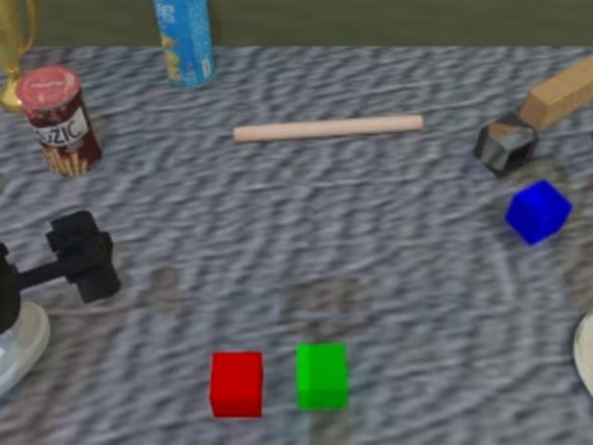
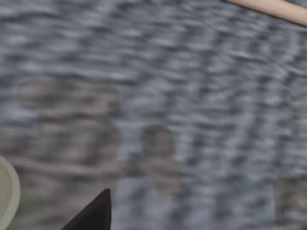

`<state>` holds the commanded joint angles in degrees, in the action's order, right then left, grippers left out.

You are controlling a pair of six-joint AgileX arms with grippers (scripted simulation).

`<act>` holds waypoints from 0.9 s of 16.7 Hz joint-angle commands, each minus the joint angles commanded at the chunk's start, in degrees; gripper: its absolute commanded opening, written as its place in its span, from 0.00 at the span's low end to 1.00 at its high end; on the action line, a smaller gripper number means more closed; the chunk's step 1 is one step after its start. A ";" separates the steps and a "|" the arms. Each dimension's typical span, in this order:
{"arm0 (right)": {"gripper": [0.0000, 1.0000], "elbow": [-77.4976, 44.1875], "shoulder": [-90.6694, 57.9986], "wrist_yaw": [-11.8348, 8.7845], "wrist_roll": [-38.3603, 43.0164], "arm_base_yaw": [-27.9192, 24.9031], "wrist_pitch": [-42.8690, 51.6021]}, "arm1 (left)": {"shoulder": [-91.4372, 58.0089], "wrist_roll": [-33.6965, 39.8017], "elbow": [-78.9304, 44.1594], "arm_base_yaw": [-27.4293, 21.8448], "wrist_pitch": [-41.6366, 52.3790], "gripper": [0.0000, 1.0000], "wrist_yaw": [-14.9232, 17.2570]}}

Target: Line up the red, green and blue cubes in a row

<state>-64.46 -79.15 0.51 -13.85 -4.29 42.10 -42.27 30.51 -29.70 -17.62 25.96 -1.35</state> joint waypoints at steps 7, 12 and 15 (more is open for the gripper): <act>1.00 -29.29 -35.97 -0.03 -6.38 -1.91 19.07 | 29.62 -19.78 22.25 13.61 -17.54 1.00 0.66; 1.00 -41.77 -48.73 -0.26 -8.79 -2.61 25.51 | 41.11 -29.23 29.03 18.27 -25.02 1.00 1.27; 1.00 -43.32 -50.31 -0.30 -9.08 -2.68 26.20 | 42.27 -30.51 29.70 18.76 -25.96 1.00 1.35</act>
<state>-107.77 -129.46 0.21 -22.93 -6.98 68.31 0.00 0.00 0.00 1.15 0.00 0.00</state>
